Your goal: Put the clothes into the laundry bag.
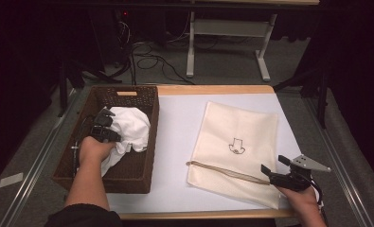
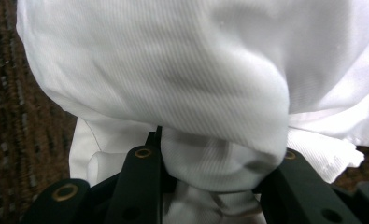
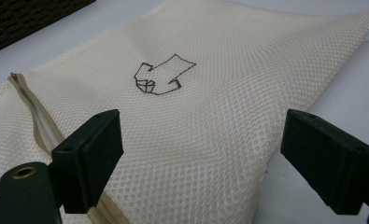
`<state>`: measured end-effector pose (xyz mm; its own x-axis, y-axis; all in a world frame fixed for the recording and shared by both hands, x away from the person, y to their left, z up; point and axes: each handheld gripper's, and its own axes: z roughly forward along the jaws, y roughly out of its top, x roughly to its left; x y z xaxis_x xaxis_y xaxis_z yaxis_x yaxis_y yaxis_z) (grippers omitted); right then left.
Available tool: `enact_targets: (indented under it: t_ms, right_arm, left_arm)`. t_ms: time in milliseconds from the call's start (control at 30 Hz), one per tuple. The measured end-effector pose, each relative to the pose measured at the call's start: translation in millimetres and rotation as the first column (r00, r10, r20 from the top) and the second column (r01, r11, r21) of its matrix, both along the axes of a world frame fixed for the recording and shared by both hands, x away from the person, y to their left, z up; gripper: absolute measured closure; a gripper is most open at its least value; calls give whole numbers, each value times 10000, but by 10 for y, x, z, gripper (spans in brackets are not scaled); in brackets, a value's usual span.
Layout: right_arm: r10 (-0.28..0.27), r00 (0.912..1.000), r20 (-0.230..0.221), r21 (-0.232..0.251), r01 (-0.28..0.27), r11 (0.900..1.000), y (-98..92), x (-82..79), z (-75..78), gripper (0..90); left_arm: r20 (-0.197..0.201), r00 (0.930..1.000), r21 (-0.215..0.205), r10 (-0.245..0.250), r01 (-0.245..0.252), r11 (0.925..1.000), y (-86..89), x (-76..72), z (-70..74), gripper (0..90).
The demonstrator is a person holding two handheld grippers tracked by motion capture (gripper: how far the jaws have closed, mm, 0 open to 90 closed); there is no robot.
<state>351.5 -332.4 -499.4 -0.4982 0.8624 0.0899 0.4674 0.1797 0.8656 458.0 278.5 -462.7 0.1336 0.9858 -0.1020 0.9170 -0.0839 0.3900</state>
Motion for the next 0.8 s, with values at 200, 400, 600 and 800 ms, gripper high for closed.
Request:
enact_targets:
  t_ms: [200,400,600,800]
  right_arm:
    - [-48,10000,-24,53,48,10000,-7,3,0,137]
    - [3,10000,37,16,-3,10000,0,7,7,140]
    - [-136,9999,75,18,136,9999,15,2,27,158]
    - [-40,10000,49,-11,40,10000,40,0,17,167]
  left_arm:
    - [477,9988,15,-130,129,9999,-7,-61,53,702]
    - [1614,9860,-108,-420,443,9990,-41,-231,229,714]
    - [2753,9601,-83,-494,538,9985,-34,-447,374,713]
    - [3914,9190,-677,-472,799,9945,17,-589,386,717]
